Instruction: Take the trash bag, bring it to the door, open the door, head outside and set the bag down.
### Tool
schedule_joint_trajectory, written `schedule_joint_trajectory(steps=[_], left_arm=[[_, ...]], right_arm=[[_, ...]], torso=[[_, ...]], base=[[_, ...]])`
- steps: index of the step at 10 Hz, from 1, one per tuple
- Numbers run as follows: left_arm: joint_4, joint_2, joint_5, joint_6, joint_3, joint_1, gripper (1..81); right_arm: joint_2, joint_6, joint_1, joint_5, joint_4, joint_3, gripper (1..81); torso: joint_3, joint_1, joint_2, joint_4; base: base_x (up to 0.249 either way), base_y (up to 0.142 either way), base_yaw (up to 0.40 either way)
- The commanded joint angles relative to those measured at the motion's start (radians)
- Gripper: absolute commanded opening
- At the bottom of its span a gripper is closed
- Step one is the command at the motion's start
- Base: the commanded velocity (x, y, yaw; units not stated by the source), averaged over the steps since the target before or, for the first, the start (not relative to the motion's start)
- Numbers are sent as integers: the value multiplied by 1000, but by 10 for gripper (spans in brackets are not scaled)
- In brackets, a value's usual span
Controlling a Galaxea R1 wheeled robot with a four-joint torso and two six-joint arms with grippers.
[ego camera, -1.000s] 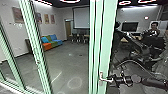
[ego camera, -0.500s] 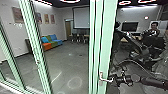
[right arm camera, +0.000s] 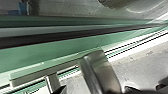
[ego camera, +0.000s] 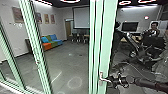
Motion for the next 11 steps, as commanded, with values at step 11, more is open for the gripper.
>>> schedule_joint_trajectory(steps=[11], left_arm=[[-7,8,55,2,-7,-48,10]], right_arm=[[70,45,-94,11,-12,-52,811]], torso=[[1,-1,-1,0]], base=[[0,0,0]])
